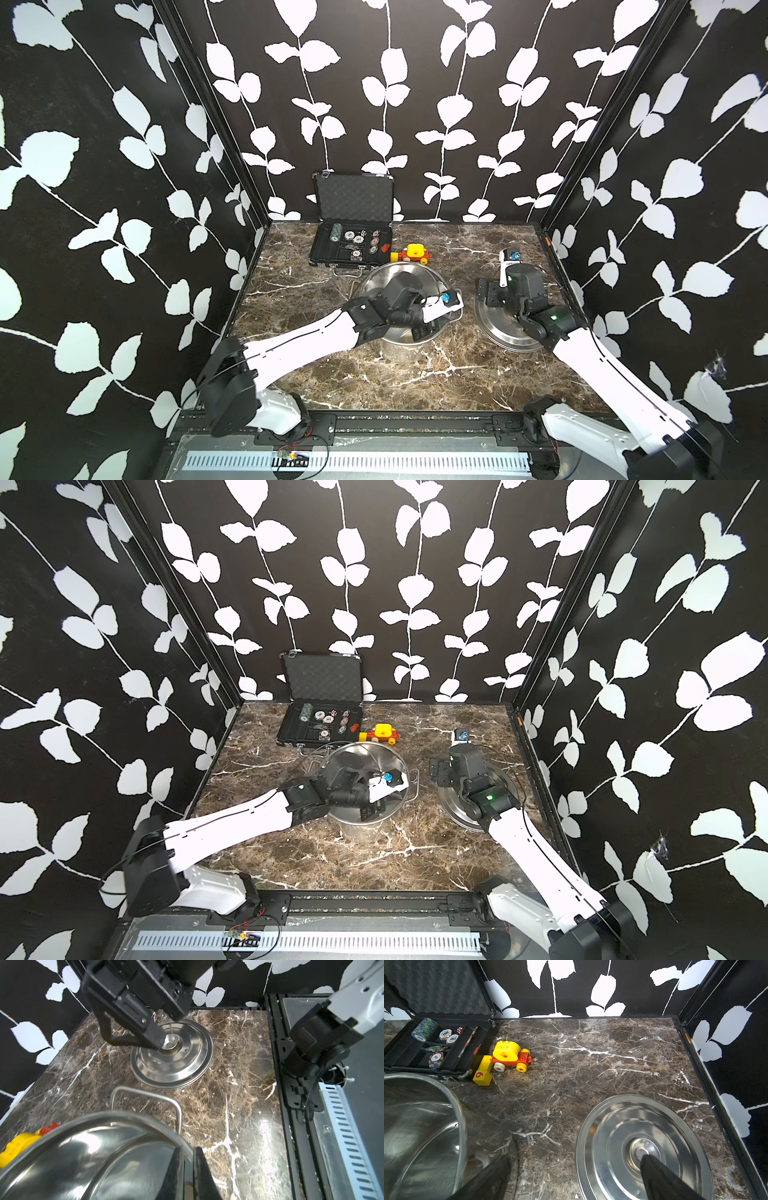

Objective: Stir the soup with a spoon
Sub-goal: Stir the soup in the pan with a stick.

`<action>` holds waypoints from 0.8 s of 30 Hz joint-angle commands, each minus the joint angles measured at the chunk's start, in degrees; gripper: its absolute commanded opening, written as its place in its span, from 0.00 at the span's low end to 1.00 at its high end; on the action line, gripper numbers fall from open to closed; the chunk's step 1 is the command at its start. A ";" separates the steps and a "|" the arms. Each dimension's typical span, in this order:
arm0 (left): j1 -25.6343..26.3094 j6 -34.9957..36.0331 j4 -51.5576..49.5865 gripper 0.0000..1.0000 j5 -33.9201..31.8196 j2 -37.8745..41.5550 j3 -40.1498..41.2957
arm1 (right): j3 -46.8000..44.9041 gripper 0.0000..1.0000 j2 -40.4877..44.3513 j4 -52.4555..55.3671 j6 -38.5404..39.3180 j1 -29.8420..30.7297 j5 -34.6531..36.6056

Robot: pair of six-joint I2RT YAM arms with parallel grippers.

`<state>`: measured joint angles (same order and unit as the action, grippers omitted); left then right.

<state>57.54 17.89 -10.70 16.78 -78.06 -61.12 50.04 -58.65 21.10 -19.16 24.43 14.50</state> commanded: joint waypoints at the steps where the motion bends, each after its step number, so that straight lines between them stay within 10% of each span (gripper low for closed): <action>1: -0.23 -0.35 -0.73 0.00 -4.31 4.79 2.42 | 0.59 0.99 -0.61 -2.43 -1.09 -0.17 -0.30; 24: -18.29 -11.69 4.57 0.00 -13.17 8.14 3.55 | 2.38 0.99 -2.96 -3.04 -1.01 -0.18 -2.80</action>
<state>40.77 8.29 -7.75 7.81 -68.93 -54.50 50.46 -61.49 19.92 -19.94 24.43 12.29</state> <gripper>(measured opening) 0.097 0.990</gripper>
